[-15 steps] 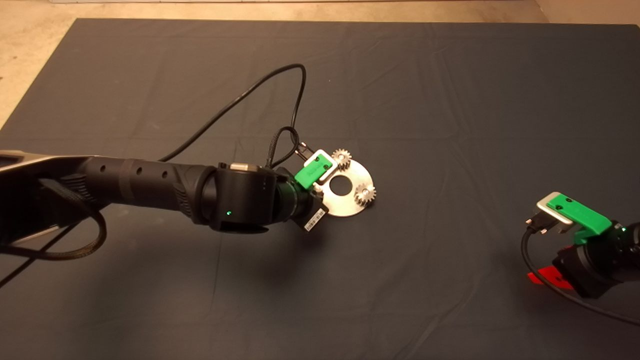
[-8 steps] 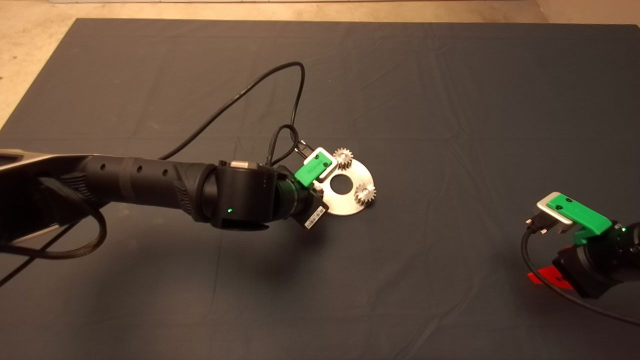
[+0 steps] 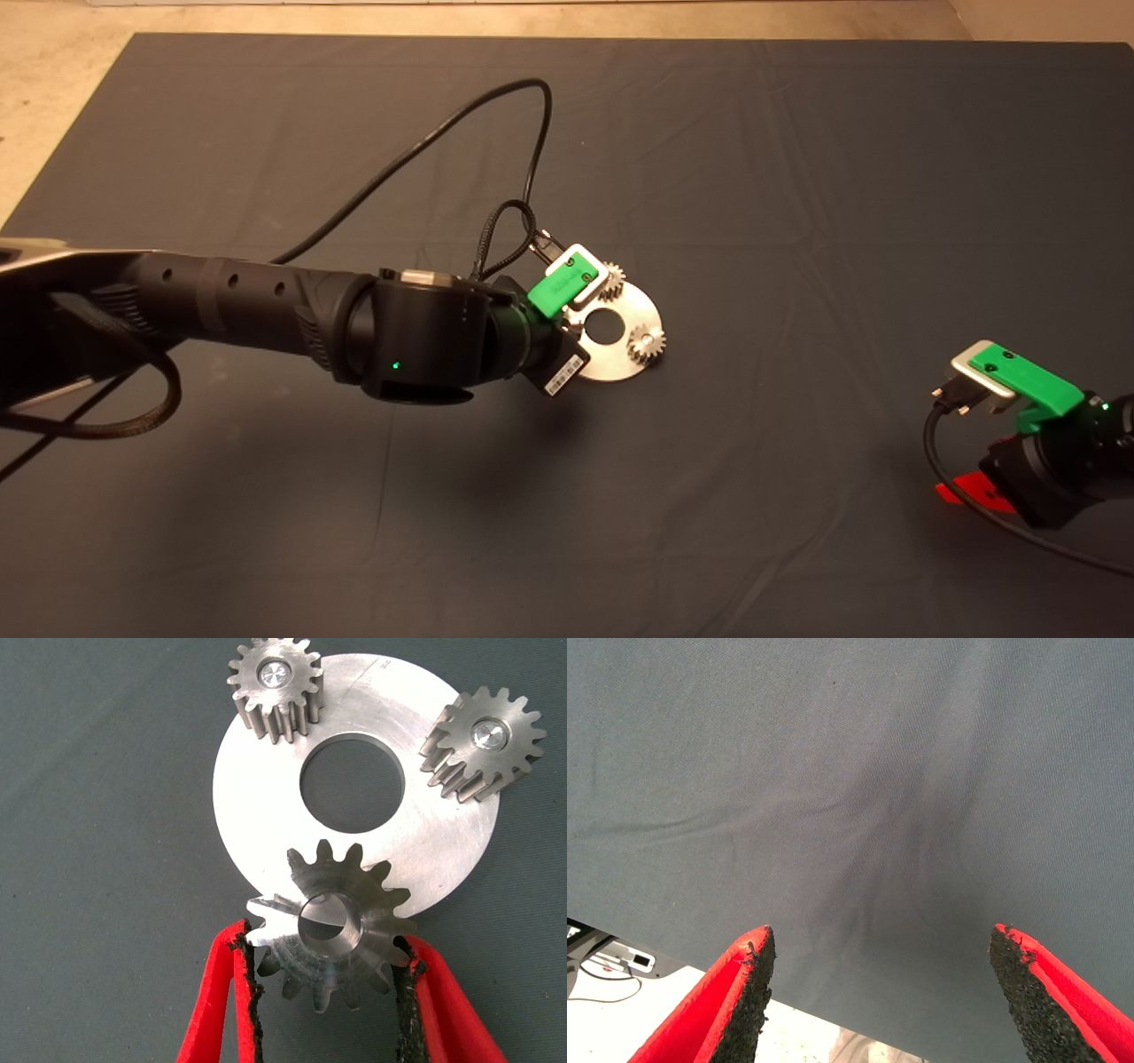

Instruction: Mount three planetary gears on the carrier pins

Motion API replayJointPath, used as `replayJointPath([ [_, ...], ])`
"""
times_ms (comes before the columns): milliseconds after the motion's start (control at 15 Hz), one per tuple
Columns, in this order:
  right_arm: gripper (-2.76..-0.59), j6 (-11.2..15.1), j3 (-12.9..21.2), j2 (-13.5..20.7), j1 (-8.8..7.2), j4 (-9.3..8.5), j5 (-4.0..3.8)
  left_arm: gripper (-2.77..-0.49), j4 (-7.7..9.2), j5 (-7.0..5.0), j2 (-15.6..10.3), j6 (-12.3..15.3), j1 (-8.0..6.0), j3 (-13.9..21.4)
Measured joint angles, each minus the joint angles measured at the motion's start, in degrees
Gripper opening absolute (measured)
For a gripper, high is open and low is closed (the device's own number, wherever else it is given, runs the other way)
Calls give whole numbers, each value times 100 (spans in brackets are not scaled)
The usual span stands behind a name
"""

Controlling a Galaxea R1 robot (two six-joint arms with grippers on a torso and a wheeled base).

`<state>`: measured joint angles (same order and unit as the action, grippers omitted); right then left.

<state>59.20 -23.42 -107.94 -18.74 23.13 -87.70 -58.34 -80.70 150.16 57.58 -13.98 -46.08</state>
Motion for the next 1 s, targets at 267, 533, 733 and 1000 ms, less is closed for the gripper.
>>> replayJointPath([
  [267, -158, 0, 0, 0, 0, 0, -1, -262, 0, -13, -13, 65, 14, 0],
  [533, -158, 1, 0, -2, 0, 0, 1, -262, -2, -11, 2, 65, 15, 0],
  [733, -158, -1, 0, -4, 0, 0, 1, -262, -6, -9, 82, 63, 38, -15],
  [1000, -158, 1, 0, -17, -2, 0, 3, -262, 0, -5, 203, 56, 260, -160],
])
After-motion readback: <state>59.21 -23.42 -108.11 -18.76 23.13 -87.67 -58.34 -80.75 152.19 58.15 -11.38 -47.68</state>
